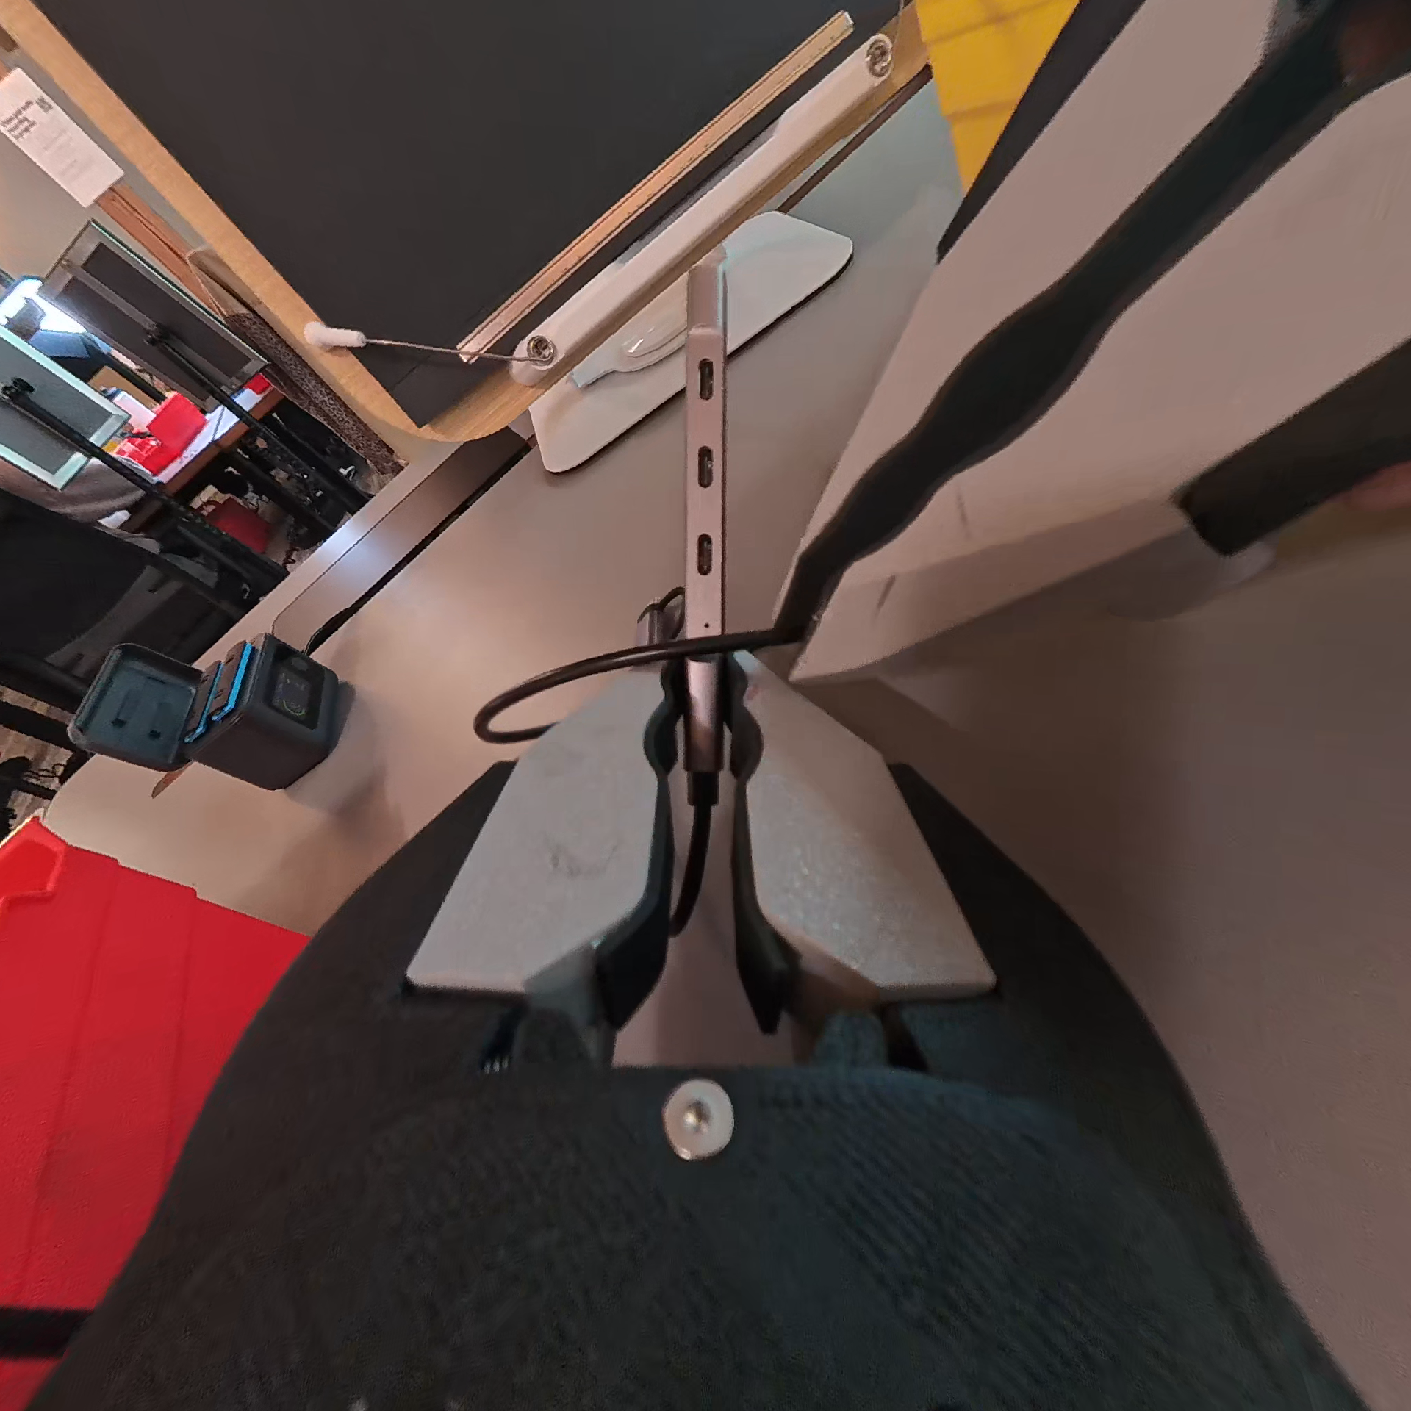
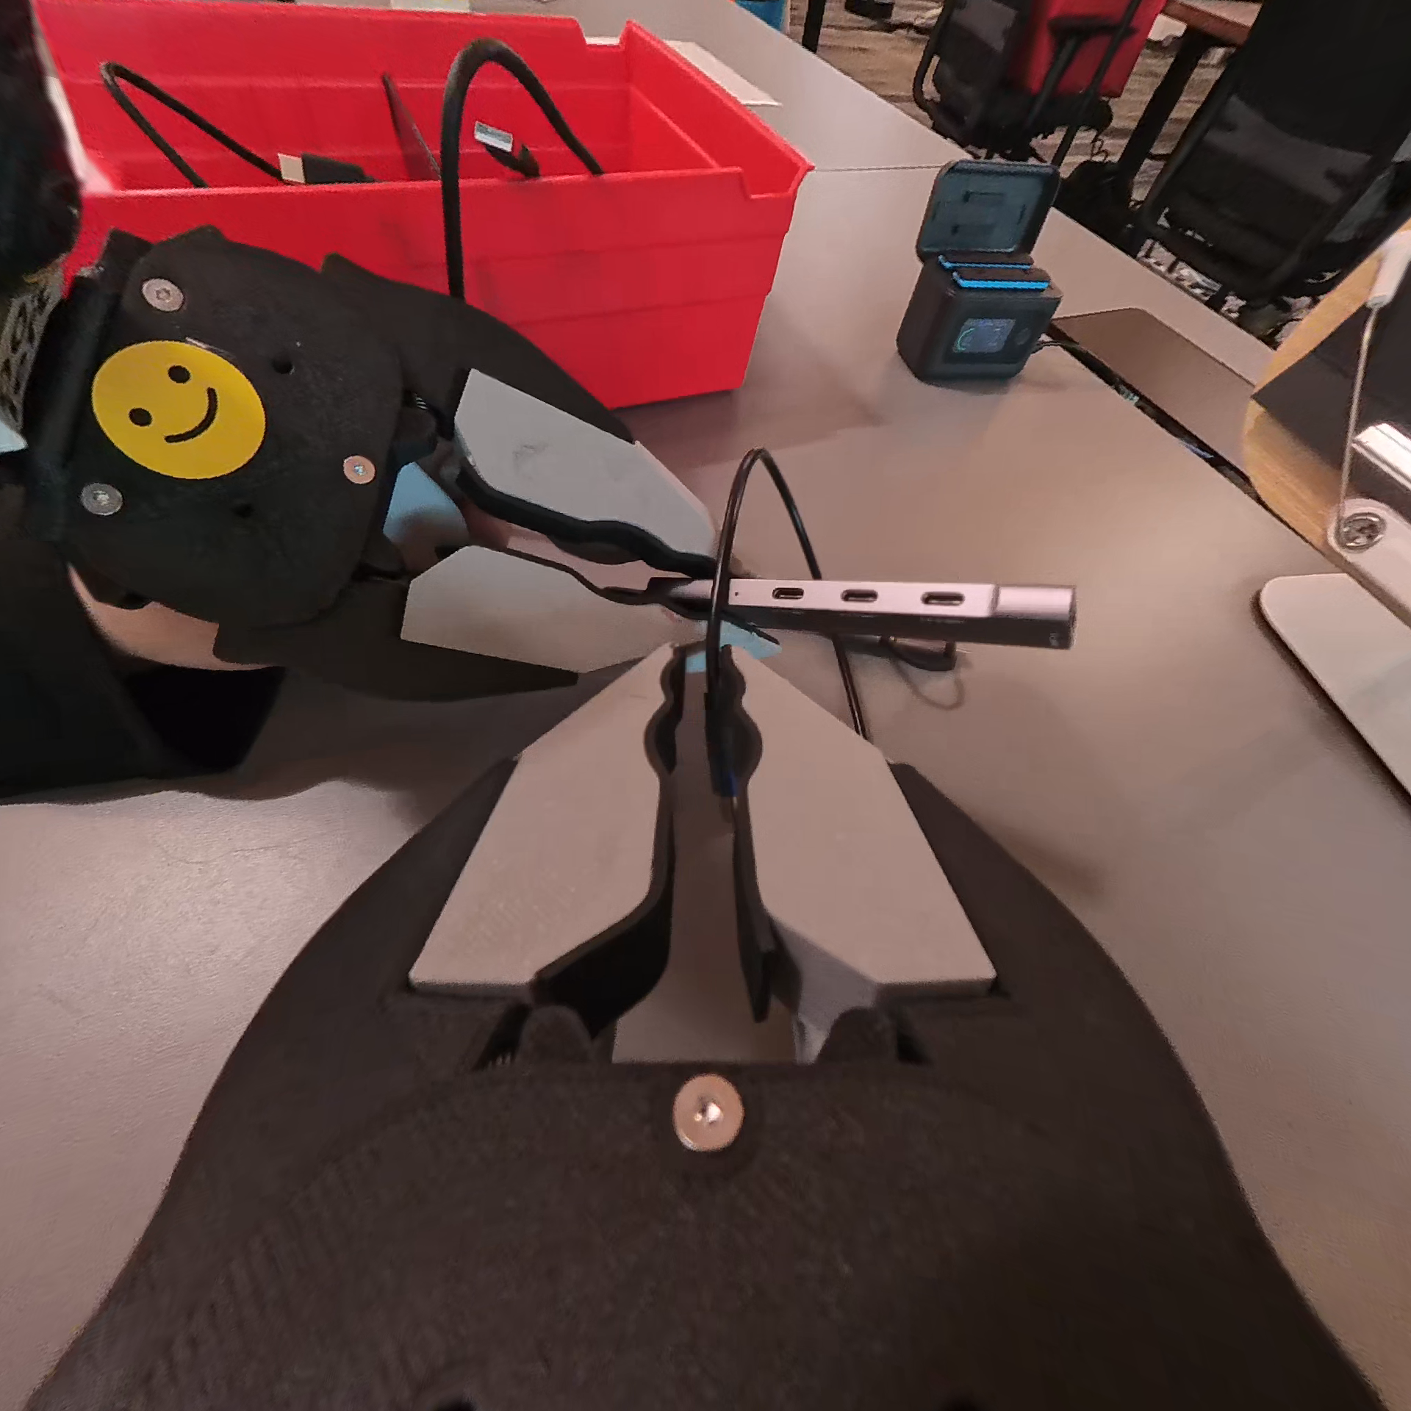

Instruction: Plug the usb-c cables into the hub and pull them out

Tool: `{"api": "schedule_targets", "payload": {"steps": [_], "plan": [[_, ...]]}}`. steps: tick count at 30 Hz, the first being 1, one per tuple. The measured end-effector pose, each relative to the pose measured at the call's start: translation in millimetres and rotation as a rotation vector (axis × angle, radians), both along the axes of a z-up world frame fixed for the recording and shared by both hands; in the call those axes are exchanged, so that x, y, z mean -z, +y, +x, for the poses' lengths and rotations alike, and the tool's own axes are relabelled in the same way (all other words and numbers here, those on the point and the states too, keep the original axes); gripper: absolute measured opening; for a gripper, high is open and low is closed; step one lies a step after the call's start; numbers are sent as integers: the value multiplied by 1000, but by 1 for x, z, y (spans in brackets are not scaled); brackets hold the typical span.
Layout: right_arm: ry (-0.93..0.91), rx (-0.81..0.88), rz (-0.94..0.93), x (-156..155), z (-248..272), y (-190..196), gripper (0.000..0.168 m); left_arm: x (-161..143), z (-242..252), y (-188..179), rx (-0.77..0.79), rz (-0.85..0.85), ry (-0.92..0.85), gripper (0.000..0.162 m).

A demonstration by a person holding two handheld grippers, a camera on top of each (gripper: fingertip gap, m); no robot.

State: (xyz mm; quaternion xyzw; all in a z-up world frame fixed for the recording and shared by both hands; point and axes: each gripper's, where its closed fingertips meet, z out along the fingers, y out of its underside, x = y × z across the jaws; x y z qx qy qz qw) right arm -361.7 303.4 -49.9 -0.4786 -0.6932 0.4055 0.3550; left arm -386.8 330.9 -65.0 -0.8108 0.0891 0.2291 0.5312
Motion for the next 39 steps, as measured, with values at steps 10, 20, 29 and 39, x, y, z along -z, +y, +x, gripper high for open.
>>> {"api": "schedule_targets", "payload": {"steps": [10,20,29,39], "plan": [[52,-29,-154,-19,13,15,8,0,1,0,6,-7,27,6],[-75,-93,-172,4,19,7,0,1,3,1,14,-6,39,6],[-193,-129,-159,33,16,-7,0,-1,5,1,22,5,24,6],[-193,-219,-137,40,15,-22,4,-4,15,3,67,20,19,6]]}}
